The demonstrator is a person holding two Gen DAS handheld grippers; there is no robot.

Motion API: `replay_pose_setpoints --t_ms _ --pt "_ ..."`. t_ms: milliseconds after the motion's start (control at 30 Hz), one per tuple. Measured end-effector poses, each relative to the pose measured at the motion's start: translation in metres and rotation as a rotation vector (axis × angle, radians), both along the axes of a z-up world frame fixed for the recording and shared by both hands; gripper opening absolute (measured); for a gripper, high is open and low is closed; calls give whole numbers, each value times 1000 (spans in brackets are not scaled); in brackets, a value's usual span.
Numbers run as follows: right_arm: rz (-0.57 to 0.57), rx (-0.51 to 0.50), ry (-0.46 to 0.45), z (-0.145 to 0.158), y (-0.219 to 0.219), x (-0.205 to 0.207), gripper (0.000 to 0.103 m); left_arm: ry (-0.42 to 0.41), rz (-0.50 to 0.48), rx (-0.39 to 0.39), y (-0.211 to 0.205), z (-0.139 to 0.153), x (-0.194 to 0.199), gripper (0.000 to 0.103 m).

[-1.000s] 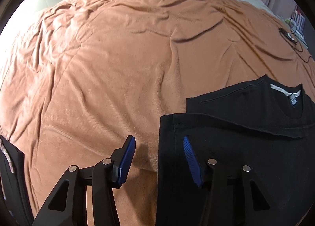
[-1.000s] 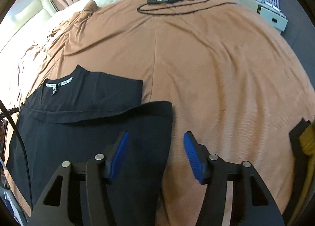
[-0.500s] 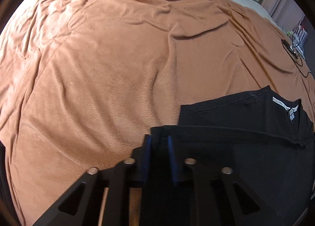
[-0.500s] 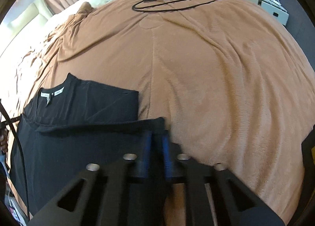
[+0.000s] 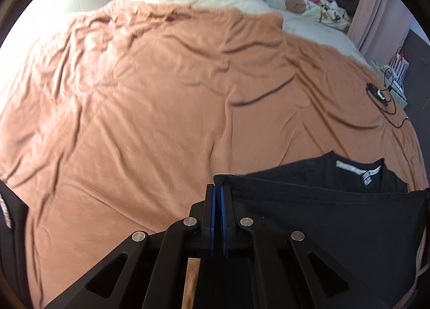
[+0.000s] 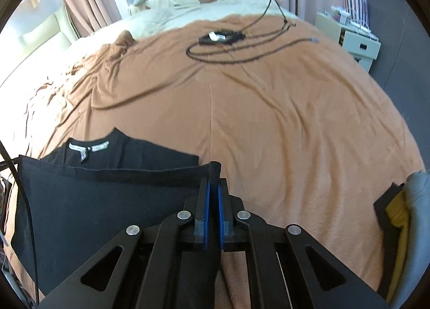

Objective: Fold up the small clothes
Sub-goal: 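Fold the shirt over once more with both grippers, then open them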

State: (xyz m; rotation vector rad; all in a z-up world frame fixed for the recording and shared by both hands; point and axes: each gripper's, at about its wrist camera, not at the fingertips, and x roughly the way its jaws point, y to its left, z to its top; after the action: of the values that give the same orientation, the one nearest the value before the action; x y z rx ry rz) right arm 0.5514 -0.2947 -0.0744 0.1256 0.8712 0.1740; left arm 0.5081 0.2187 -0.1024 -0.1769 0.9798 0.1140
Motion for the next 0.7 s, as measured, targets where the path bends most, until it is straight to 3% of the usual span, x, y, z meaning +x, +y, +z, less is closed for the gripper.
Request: replay_pose_setpoints --t_ms 167,400,533,700 --pt "-24 0 -42 18 -2 -9 1 -43 8 16 0 28 6 3" --pt "-37 -11 -61 29 0 7 1 -58 22 46 0 38 29 3" --pt "-34 -35 -42 21 6 30 1 -23 25 56 0 26 52 3" --pt "-34 -50 15 -4 14 62 1 59 35 78 -1 -12 78 3"
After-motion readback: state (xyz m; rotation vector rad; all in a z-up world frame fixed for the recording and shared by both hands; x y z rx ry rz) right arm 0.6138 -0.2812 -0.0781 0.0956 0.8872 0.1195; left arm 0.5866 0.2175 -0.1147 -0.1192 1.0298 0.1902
